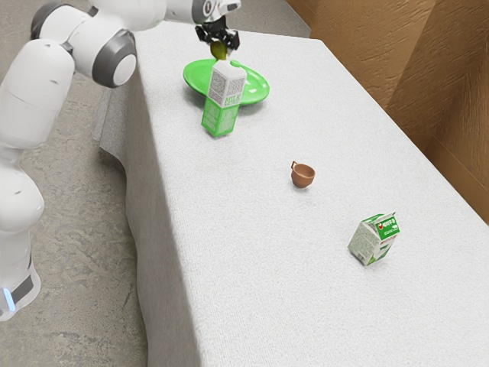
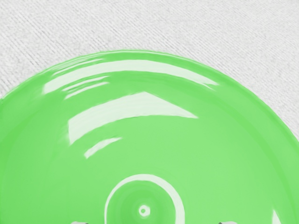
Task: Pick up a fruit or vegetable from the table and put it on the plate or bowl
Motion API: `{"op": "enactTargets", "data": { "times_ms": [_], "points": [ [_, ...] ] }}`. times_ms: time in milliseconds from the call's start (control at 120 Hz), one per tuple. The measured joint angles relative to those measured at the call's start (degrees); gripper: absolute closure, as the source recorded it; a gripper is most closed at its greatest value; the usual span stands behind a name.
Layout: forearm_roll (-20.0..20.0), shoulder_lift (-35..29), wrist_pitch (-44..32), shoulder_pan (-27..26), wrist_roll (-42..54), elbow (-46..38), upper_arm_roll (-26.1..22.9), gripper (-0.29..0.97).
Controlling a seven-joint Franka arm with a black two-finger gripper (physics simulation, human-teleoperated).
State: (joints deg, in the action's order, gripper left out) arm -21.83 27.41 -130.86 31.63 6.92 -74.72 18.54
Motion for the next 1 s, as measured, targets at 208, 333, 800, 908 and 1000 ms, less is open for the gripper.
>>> {"op": "enactTargets", "data": {
  "times_ms": [208,333,800,908,1000],
  "points": [
    [-1.7,2.3,-1.1,1.1,1.5,-0.5,0.1,0.36],
    [-2.0,3.1,-1.4,1.2,2.2,-0.7,0.2,0.36],
    [-2.1,5.9,-2.2,2.1,3.8,1.2,0.7,0.36],
    [-3.5,7.7,-2.7,2.2,4.0,4.8,0.5,0.36],
    [-4.8,8.9,-3.4,2.5,4.2,6.1,0.1,0.36]
  ]
}}
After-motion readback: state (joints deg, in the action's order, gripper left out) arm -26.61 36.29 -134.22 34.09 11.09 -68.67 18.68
